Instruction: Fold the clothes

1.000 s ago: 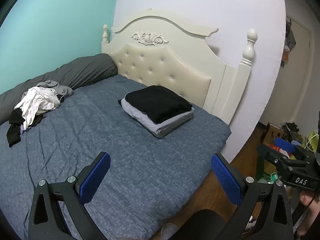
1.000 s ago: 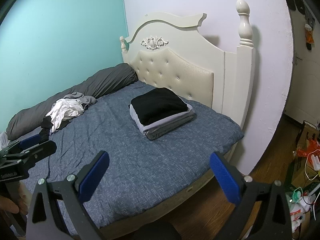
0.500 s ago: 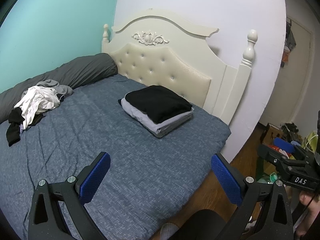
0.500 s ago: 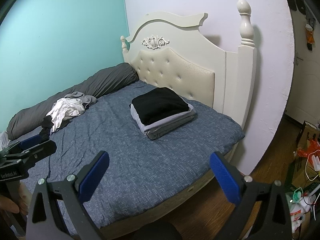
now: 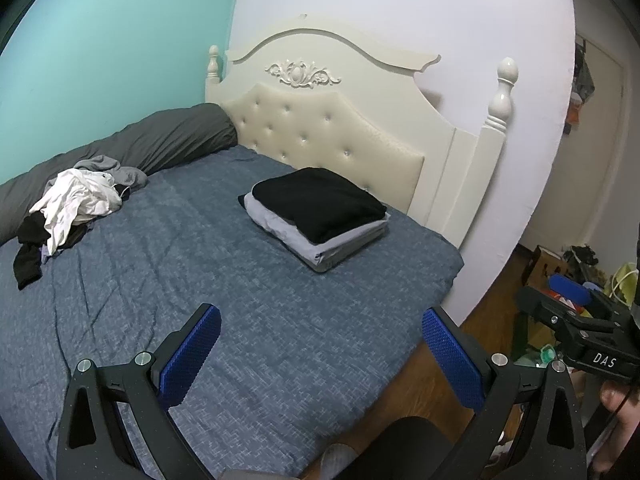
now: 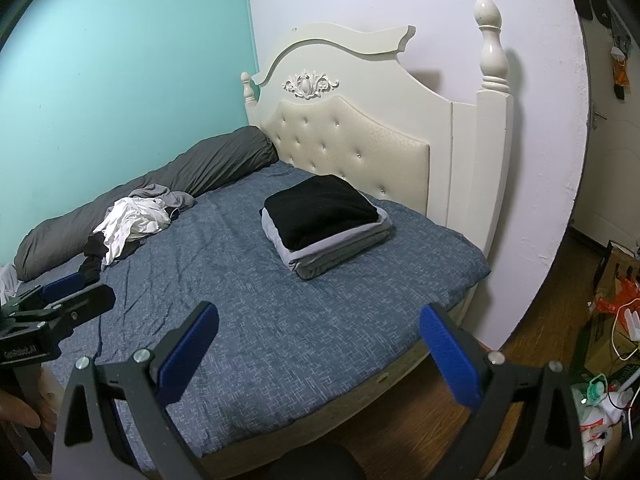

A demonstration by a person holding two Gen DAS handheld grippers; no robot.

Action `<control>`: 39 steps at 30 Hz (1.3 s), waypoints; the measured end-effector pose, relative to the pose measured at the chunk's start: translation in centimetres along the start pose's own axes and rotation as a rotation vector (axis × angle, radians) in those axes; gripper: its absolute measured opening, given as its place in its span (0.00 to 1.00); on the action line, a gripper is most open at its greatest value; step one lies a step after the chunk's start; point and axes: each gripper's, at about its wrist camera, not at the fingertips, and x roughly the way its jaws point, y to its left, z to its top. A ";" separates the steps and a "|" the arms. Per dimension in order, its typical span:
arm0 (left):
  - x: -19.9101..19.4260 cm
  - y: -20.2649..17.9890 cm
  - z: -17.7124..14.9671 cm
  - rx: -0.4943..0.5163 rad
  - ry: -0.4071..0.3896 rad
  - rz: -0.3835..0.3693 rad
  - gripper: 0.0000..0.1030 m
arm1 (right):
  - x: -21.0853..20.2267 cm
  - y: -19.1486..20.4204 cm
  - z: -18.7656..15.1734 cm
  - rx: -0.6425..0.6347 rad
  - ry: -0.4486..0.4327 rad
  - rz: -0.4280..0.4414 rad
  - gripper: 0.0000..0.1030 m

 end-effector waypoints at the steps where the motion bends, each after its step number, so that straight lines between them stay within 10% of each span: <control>1: 0.0 0.0 0.0 0.001 0.001 -0.001 1.00 | 0.0 0.0 0.0 0.000 0.000 0.000 0.98; 39: 0.1 0.1 -0.5 -0.015 -0.002 -0.007 0.99 | 0.3 -0.1 0.0 0.006 0.006 0.002 0.98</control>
